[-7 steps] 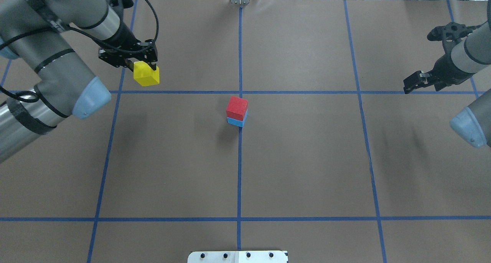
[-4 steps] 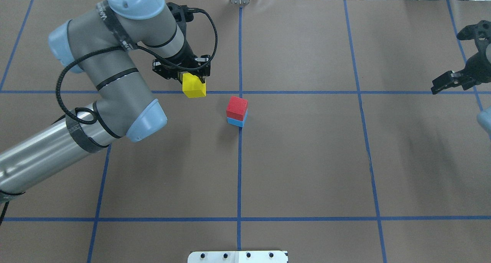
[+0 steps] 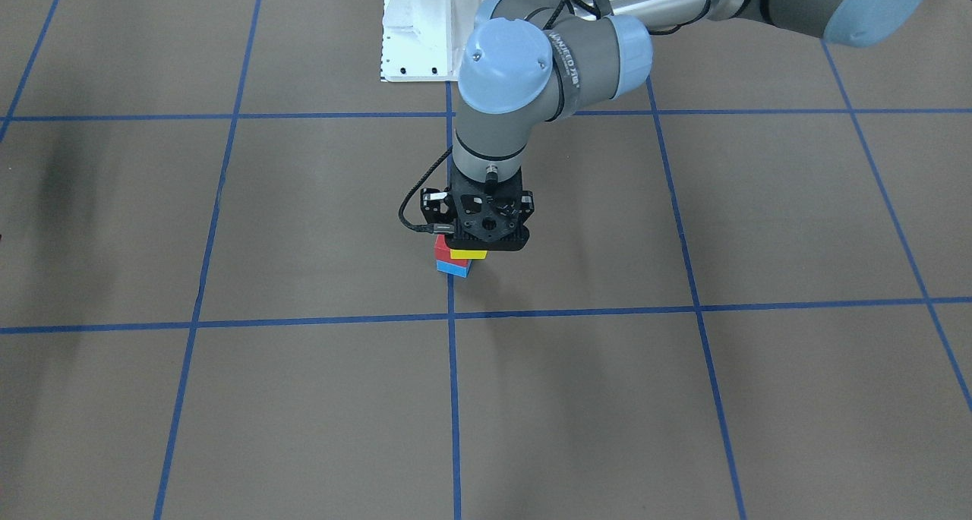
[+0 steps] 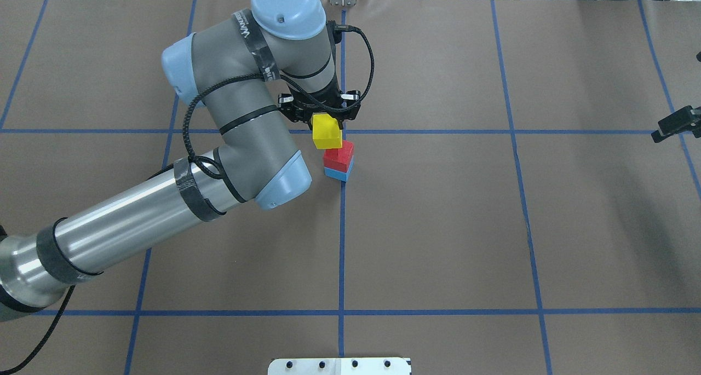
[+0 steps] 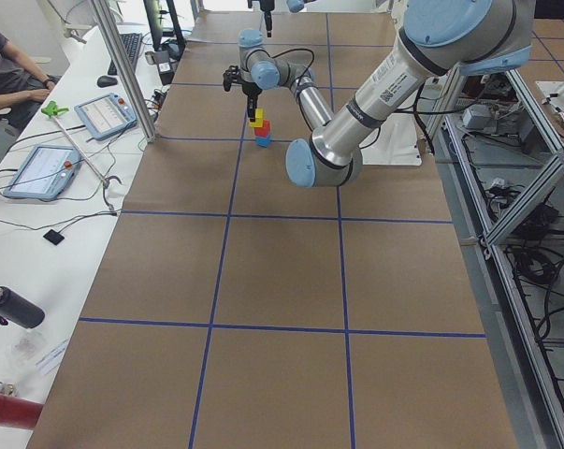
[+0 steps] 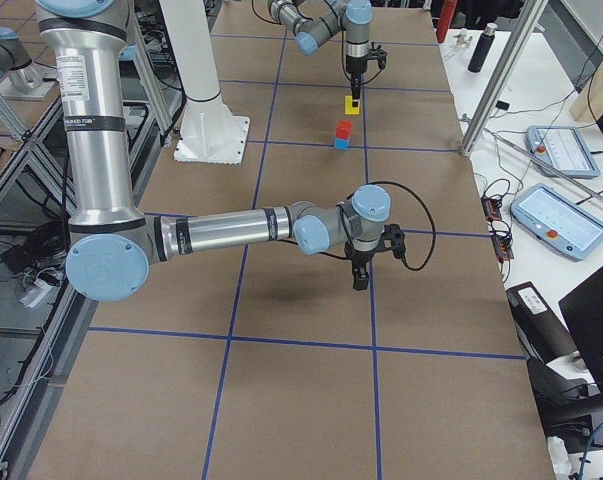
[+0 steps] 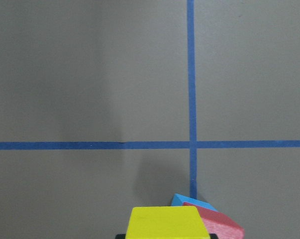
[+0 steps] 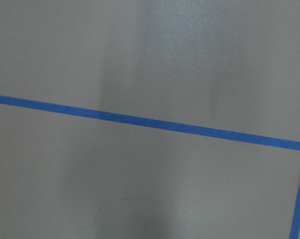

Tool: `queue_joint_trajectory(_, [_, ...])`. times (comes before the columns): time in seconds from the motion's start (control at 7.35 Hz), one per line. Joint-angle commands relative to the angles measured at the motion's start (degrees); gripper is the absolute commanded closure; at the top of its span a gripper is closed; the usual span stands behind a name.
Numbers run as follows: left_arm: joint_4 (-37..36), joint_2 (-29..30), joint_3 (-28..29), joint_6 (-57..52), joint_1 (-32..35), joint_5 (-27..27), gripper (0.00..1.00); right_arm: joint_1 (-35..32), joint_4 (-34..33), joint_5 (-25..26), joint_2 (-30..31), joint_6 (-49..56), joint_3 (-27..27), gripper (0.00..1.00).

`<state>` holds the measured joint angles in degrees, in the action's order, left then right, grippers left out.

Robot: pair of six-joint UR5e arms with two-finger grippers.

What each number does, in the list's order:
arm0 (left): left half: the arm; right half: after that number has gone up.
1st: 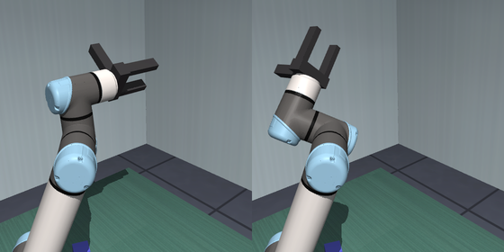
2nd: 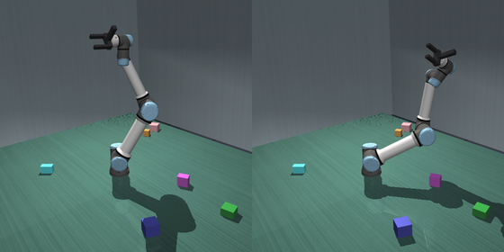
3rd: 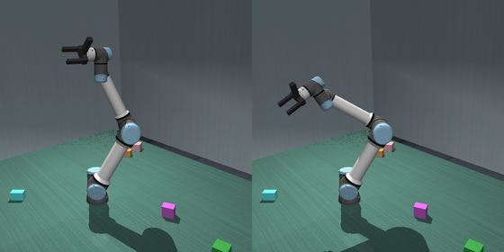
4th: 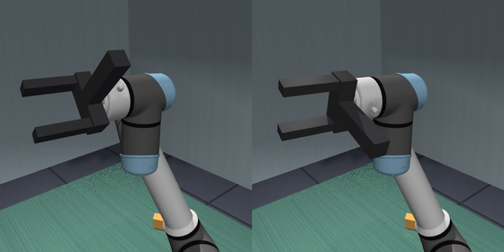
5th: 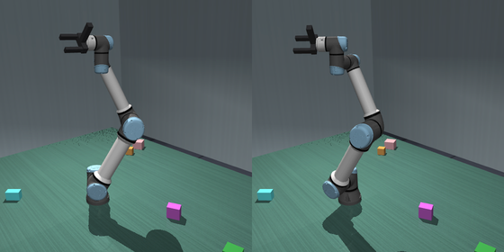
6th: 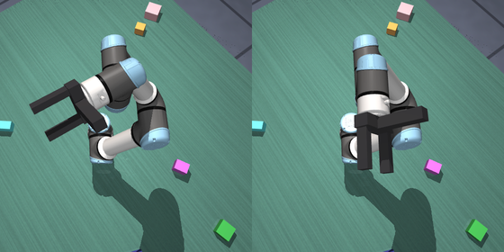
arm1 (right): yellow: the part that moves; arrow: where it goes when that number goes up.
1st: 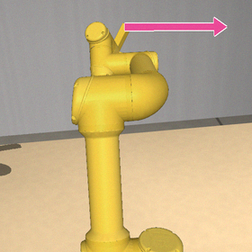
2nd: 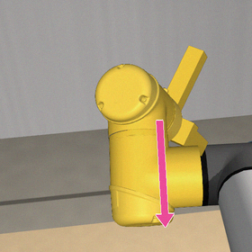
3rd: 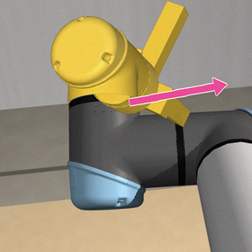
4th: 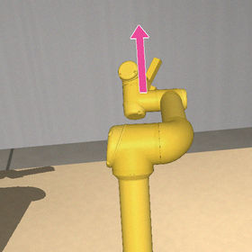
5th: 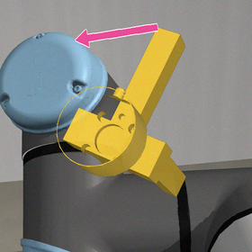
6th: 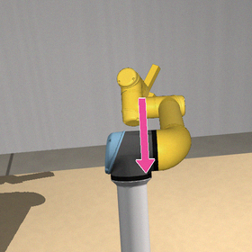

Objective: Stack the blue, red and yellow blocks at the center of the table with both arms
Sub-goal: 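Carry the yellow cube with the left gripper over the red cube, then lower the yellow cube onto the red cube with the left gripper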

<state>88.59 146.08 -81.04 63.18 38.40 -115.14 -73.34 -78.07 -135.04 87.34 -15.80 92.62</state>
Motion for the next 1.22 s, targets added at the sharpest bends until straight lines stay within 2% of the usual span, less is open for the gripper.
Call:
queue_joint_trajectory(0.0, [-4.2,3.1,1.4,-4.1,-0.3,-0.1,1.00,0.0,0.0,-0.1,0.0,0.0,-0.1,0.00])
queue_joint_trajectory(0.41, [-6.7,3.6,2.4,-10.2,-0.5,-0.1,1.00,0.0,0.0,-0.2,0.1,0.0,-0.2,0.00])
queue_joint_trajectory(0.82, [-6.6,4.7,4.9,-11.3,-1.4,-0.6,1.00,0.0,0.0,-0.2,0.0,0.0,-0.2,0.00])
queue_joint_trajectory(1.09, [-6.7,5.3,5.2,-13.3,-1.4,-2.6,1.00,0.0,0.0,-0.2,0.0,0.0,-0.2,0.00])
